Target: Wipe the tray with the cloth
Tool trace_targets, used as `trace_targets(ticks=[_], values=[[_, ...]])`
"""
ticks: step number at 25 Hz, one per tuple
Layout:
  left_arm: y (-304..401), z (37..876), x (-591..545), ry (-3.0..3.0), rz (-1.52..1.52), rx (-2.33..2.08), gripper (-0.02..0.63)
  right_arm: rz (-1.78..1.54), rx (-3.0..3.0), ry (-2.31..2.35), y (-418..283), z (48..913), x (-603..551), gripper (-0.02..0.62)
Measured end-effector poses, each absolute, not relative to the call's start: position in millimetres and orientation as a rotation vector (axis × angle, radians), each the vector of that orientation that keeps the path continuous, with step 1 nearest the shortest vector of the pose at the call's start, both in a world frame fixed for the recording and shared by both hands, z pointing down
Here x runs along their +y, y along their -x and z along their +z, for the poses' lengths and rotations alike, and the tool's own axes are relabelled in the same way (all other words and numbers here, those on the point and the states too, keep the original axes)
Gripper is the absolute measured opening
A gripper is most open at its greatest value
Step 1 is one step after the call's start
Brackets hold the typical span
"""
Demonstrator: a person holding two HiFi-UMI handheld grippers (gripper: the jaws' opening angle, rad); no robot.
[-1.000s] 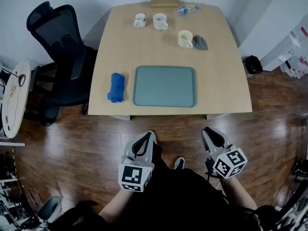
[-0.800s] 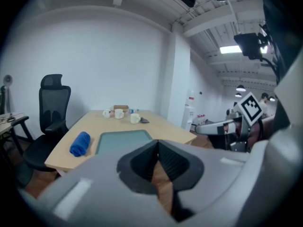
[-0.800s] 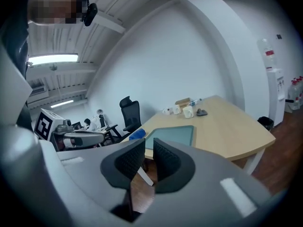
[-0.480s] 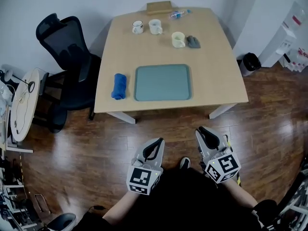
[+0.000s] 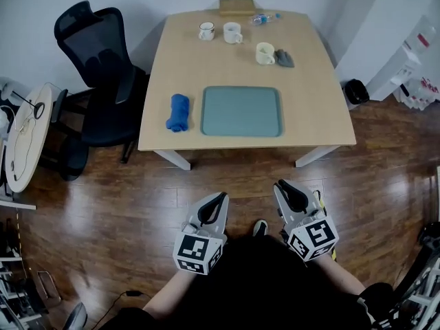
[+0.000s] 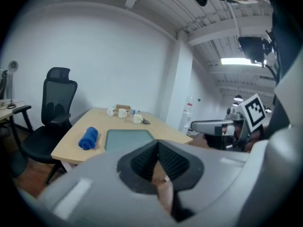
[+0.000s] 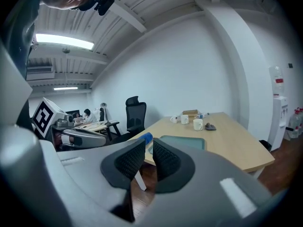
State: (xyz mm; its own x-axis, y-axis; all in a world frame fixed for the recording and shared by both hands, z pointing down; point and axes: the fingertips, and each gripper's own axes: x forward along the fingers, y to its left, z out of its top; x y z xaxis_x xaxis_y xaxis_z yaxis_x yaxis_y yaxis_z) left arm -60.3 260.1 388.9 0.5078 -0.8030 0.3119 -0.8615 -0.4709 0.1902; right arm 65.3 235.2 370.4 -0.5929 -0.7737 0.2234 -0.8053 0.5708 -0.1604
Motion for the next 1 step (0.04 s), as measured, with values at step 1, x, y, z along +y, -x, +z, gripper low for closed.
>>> trace_targets(ticks=[1], values=[[64.7,388.4,259.0,-2.439,0.254,-1.395,0.002,0.371,-2.669,-1.348,-61.2,369.4,235.1,0.055]])
